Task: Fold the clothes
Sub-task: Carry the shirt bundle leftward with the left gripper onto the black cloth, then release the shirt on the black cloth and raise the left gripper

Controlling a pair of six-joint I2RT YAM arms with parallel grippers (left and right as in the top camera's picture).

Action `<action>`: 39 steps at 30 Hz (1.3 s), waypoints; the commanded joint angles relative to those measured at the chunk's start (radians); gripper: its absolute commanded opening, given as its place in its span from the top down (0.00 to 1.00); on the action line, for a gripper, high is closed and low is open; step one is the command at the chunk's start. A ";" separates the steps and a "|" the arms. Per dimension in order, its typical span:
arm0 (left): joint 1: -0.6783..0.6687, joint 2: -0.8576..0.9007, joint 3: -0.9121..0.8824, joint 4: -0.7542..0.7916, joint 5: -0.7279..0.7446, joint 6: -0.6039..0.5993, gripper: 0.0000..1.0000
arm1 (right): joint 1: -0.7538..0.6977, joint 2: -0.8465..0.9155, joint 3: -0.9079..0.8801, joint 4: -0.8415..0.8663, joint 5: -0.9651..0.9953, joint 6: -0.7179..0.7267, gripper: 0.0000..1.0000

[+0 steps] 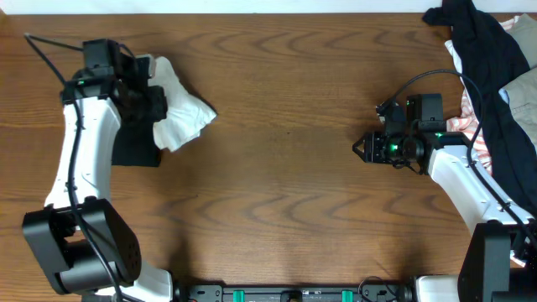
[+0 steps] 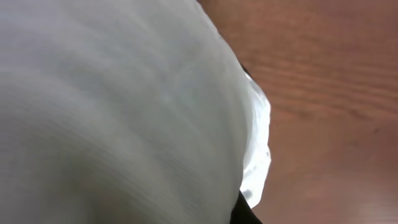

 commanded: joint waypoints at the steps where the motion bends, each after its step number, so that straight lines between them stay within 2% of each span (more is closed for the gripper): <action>1: 0.060 -0.014 0.029 -0.028 -0.006 0.106 0.94 | -0.003 -0.016 0.014 -0.003 0.000 -0.014 0.59; 16: 0.230 -0.014 0.035 -0.076 -0.002 0.246 0.94 | -0.003 -0.016 0.014 -0.025 0.000 -0.014 0.58; 25: 0.344 0.013 0.034 -0.037 0.002 0.259 0.94 | -0.003 -0.016 0.014 -0.054 0.000 -0.018 0.58; 26: 0.352 0.019 0.034 -0.032 0.002 0.259 0.91 | -0.003 -0.016 0.014 -0.054 0.000 -0.018 0.58; 27: 0.360 0.025 0.034 -0.026 0.001 0.259 0.68 | -0.003 -0.016 0.014 -0.054 0.000 -0.018 0.58; 28: 0.367 0.027 0.034 -0.022 0.000 0.259 0.50 | -0.003 -0.016 0.014 -0.055 0.000 -0.018 0.58; 30: 0.385 0.029 0.034 -0.011 -0.018 0.220 0.36 | -0.003 -0.016 0.014 -0.055 0.000 -0.018 0.58; 31: 0.394 0.029 0.035 -0.003 -0.047 0.183 0.24 | -0.003 -0.016 0.014 -0.058 0.000 -0.018 0.58; 32: 0.407 0.028 0.035 0.009 -0.086 0.134 0.16 | -0.003 -0.016 0.014 -0.060 0.000 -0.018 0.58; 34: 0.437 0.028 0.035 0.024 -0.139 0.029 0.09 | -0.003 -0.016 0.014 -0.066 0.000 -0.023 0.58; 39: 0.492 0.024 0.035 0.026 -0.136 -0.079 0.07 | -0.003 -0.016 0.014 -0.074 0.007 -0.037 0.58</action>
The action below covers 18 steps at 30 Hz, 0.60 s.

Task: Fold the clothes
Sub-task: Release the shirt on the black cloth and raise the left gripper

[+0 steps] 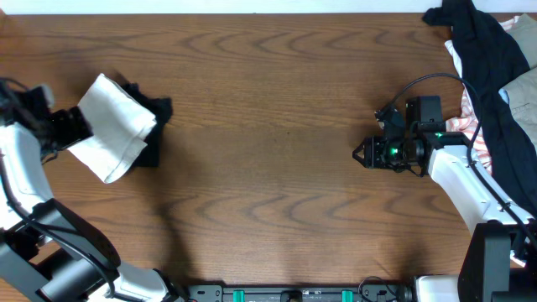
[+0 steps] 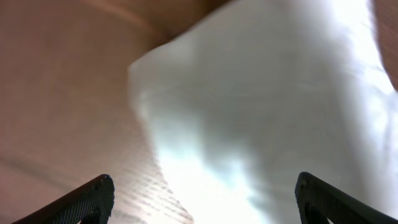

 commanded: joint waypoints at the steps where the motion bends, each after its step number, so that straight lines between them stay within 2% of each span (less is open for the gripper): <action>1: 0.035 0.002 0.030 0.003 -0.035 -0.135 0.07 | -0.003 -0.016 0.014 -0.008 0.008 -0.025 0.58; 3: 0.035 -0.012 0.030 0.014 -0.003 -0.157 0.07 | -0.003 -0.016 0.014 -0.009 0.008 -0.025 0.58; 7: 0.018 -0.051 0.030 0.036 0.198 -0.156 0.07 | -0.003 -0.016 0.014 -0.004 0.008 -0.039 0.58; 9: -0.014 -0.074 0.030 0.035 0.233 -0.150 0.07 | -0.002 -0.017 0.016 -0.005 0.053 -0.071 0.58; 13: -0.130 -0.140 0.030 0.036 0.198 -0.115 0.00 | 0.002 -0.030 0.055 -0.008 0.254 -0.073 0.49; 17: -0.285 -0.209 0.030 0.029 0.164 -0.115 0.02 | -0.005 -0.060 0.138 -0.008 0.261 -0.073 0.37; 18: -0.326 -0.222 0.029 0.028 0.164 -0.115 0.02 | -0.006 -0.068 0.159 -0.007 0.267 -0.073 0.29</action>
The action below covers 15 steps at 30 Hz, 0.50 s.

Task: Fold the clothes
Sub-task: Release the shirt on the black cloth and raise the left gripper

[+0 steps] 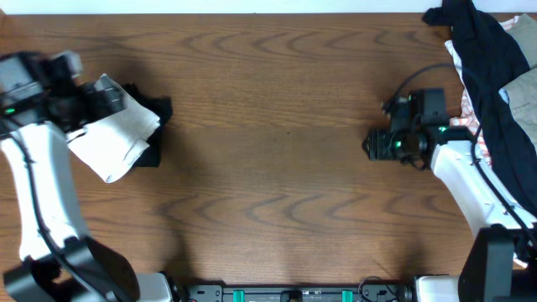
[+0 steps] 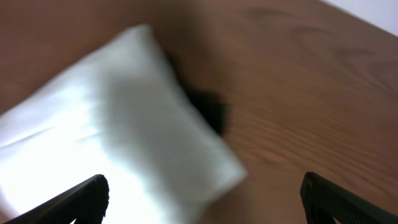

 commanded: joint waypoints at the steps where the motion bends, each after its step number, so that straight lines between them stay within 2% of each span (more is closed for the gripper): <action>1: -0.135 -0.064 0.029 -0.008 0.002 0.013 0.02 | -0.008 -0.063 0.095 0.012 0.077 -0.020 0.01; 5: -0.272 -0.070 0.029 -0.007 0.002 0.013 0.02 | -0.009 -0.084 0.119 0.101 0.126 -0.020 0.01; 9: -0.352 -0.069 0.029 0.012 0.003 0.013 0.02 | -0.010 -0.097 0.120 0.167 0.142 -0.021 0.01; 11: -0.365 -0.072 0.029 0.035 0.003 0.012 0.02 | -0.014 -0.116 0.120 0.171 0.146 -0.020 0.01; 15: -0.364 -0.108 0.029 -0.002 0.003 -0.071 0.02 | -0.023 -0.212 0.120 0.082 0.143 -0.016 0.01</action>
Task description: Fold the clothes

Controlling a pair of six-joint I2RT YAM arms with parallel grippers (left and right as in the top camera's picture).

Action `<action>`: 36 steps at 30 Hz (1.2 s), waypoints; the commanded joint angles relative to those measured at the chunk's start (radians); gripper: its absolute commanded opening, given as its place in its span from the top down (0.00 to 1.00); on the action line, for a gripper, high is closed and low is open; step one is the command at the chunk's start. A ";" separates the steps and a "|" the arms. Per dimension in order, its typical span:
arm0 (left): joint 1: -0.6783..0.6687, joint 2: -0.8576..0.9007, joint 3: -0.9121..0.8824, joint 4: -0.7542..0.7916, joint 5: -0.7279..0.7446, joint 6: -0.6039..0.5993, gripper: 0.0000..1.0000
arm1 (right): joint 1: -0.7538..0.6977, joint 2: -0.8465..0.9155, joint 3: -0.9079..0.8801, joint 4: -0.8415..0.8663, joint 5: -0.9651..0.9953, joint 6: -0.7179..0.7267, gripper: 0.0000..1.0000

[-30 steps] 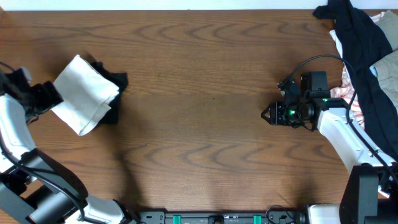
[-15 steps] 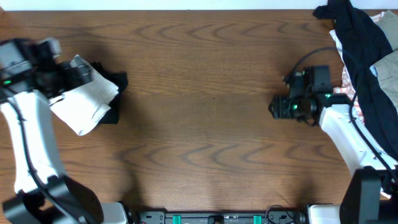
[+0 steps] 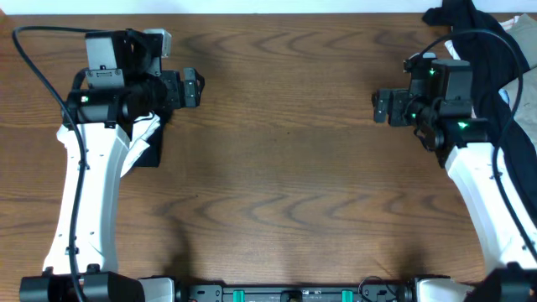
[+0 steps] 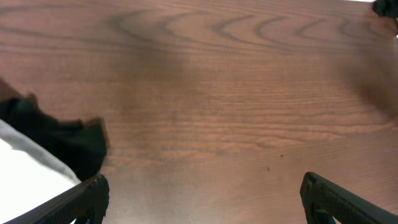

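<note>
A folded white garment (image 3: 143, 134) lies on a black garment (image 3: 151, 153) at the table's left, mostly hidden under my left arm in the overhead view. The left wrist view shows only their corner, the black cloth (image 4: 59, 140) over the white (image 4: 22, 168). My left gripper (image 3: 190, 88) (image 4: 202, 190) hangs open to the right of them over bare wood, with nothing between its fingers (image 4: 90, 196). My right gripper (image 3: 380, 107) is at the right, raised, pointing left, open and holding nothing.
A heap of unfolded clothes (image 3: 487, 59), dark on top with white and striped pieces under it, fills the far right corner behind my right arm. The brown wooden table (image 3: 285, 193) spreads between the two arms.
My left gripper has moved from the far left beside the white garment to its right, now facing bare table. My right gripper has moved toward the table's far edge.
My left gripper was down on the crumpled white garment over the black one. Then the white garment lay flat and folded further left, with the gripper open beside it. After that the left arm hovered by it, and now it is clear of the stack.
</note>
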 commanded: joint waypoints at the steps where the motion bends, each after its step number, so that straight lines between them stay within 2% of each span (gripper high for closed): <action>1: 0.002 -0.051 0.021 -0.037 0.003 -0.050 0.02 | -0.018 -0.117 0.007 -0.054 0.020 -0.004 0.01; 8: 0.001 -0.236 -0.043 -0.123 0.002 -0.005 0.02 | -0.019 -0.393 -0.013 -0.221 0.114 0.016 0.01; 17: 0.002 -0.716 -0.404 -0.072 0.002 -0.009 0.02 | -0.017 -0.895 -0.259 -0.283 0.117 0.023 0.01; 21: 0.002 -0.884 -0.506 -0.024 0.002 -0.009 0.02 | -0.017 -1.072 -0.344 -0.293 0.116 0.023 0.01; 25: 0.002 -0.966 -0.517 -0.096 0.002 -0.009 0.02 | -0.017 -1.158 -0.360 -0.399 0.116 0.023 0.01; 31: 0.002 -0.989 -0.518 -0.172 0.002 -0.009 0.02 | -0.018 -1.170 -0.360 -0.625 0.116 0.023 0.01; 36: 0.002 -0.989 -0.518 -0.175 0.002 -0.009 0.02 | -0.017 -1.169 -0.362 -0.627 0.116 0.023 0.01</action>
